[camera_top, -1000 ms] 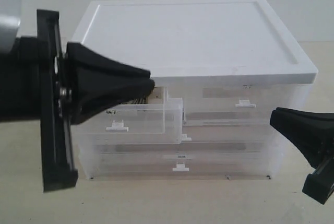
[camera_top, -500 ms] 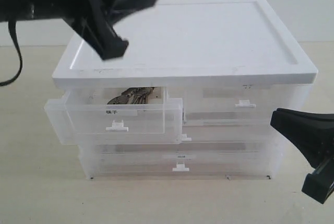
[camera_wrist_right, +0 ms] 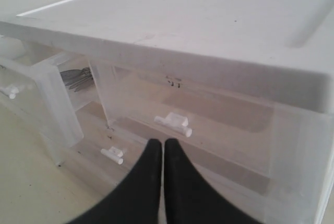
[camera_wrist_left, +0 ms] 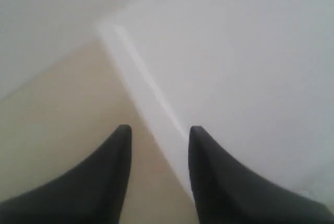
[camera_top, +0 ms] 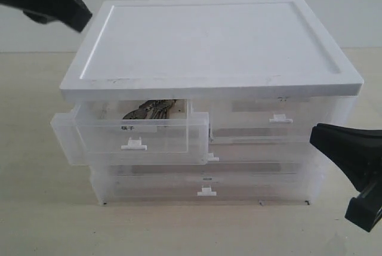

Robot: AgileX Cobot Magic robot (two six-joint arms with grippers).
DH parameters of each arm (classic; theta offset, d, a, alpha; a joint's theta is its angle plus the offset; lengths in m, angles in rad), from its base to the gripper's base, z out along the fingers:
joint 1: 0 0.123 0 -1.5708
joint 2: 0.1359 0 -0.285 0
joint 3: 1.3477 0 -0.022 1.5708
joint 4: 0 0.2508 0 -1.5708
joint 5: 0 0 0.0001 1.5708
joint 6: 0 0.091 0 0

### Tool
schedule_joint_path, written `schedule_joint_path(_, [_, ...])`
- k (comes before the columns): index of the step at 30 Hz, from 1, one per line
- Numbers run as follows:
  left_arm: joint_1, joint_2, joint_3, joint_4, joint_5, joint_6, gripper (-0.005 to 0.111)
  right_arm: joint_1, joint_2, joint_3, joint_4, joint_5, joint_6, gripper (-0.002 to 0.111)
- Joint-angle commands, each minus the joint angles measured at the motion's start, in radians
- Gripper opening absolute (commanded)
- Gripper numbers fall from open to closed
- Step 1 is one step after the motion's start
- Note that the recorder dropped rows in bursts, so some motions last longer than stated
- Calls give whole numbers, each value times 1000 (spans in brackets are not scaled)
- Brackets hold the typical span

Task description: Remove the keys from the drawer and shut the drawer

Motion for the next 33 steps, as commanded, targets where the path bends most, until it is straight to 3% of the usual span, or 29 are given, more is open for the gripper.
schedule_joint_path(1, [1,12,-82,-515,288,724,35,-4,2,-5,8,-2,-3,0])
schedule_joint_path(5, [1,13,-58,-674,330,938,35,-4,2,-5,8,-2,-3,0])
schedule_joint_path(12, [1,13,87,-548,261,1046,35,-4,2,-5,5,-1,-1,0])
schedule_joint_path(17, [1,13,145,-512,126,1094,52,-4,2,-5,5,-1,-1,0])
schedule_joint_path(22, [1,13,193,-502,127,1094,52,-4,2,-5,5,1,0,0])
schedule_joint_path(24, [1,13,208,-502,118,1094,46,-4,2,-5,3,1,0,0])
schedule_joint_path(32, [-1,13,218,-502,135,1094,5,-4,2,-5,-2,3,8,0])
schedule_joint_path(33, [-2,13,218,-506,150,1094,4,-4,2,-5,-2,3,8,0])
